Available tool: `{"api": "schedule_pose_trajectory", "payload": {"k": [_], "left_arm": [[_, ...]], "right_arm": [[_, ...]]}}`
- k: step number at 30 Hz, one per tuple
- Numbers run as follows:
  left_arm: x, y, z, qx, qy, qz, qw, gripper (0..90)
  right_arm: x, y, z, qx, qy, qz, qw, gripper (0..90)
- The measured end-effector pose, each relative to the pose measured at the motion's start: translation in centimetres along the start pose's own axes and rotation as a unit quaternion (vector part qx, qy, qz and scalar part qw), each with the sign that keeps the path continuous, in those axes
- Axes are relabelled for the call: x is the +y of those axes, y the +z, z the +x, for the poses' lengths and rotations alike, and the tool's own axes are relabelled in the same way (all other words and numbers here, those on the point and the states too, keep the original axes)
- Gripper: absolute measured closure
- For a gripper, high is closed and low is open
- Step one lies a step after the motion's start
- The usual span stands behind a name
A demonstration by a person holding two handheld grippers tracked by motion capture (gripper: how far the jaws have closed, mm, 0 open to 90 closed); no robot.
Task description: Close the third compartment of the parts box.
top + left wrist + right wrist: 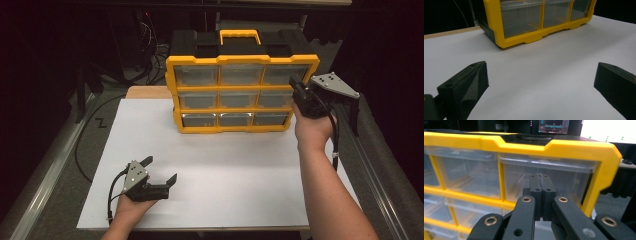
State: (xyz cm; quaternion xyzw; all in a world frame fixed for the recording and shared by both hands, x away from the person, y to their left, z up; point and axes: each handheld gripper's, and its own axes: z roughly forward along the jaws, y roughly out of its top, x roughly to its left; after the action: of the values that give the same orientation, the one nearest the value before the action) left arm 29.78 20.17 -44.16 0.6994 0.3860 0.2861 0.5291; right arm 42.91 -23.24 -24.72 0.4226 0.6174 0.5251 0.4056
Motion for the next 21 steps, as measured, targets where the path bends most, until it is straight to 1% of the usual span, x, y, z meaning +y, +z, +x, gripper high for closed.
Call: {"api": "schedule_pose_trajectory", "payload": {"k": [2, 6, 8, 10, 14, 15, 16, 19, 21], "left_arm": [[0.0, 0.0, 0.0, 0.001, -0.001, 0.0, 1.0, 0.4], [0.0, -0.1, 0.0, 0.001, 0.0, 0.001, 1.0, 0.4], [0.0, -0.1, 0.0, 0.001, 0.001, 0.001, 1.0, 0.4], [0.0, 0.0, 0.0, 0.001, 0.004, 0.002, 1.0, 0.4], [-0.1, 0.0, 0.2, 0.002, 0.0, 0.003, 1.0, 0.4], [-0.1, 0.1, 0.3, 0.003, -0.005, 0.002, 1.0, 0.4], [-0.1, 0.1, 0.3, 0.003, -0.005, 0.004, 1.0, 0.4], [-0.2, 0.2, 0.3, 0.003, 0.003, 0.009, 1.0, 0.4], [-0.1, 0.1, 0.1, 0.003, 0.004, 0.007, 1.0, 0.4]], "right_arm": [[-0.2, -0.6, 0.0, 0.005, 0.003, -0.001, 1.0, 90.0], [-0.7, -1.7, 0.0, 0.012, -0.001, 0.005, 0.9999, 90.0], [-1.1, -2.2, 0.0, 0.017, 0.0, 0.007, 0.9998, 90.0], [-1.7, -2.6, 0.1, 0.021, -0.004, 0.009, 0.9997, 90.0], [-3.2, -3.2, 0.1, 0.031, 0.003, 0.019, 0.9993, 90.0], [-3.6, -3.3, 0.2, 0.033, 0.002, 0.021, 0.9992, 90.0], [-4.2, -3.5, 0.2, 0.036, -0.002, 0.026, 0.999, 90.0], [-5.7, -3.8, 0.3, 0.04, -0.002, 0.03, 0.9987, 90.0], [-6.9, -3.9, 0.3, 0.043, -0.002, 0.036, 0.9984, 90.0]]}}
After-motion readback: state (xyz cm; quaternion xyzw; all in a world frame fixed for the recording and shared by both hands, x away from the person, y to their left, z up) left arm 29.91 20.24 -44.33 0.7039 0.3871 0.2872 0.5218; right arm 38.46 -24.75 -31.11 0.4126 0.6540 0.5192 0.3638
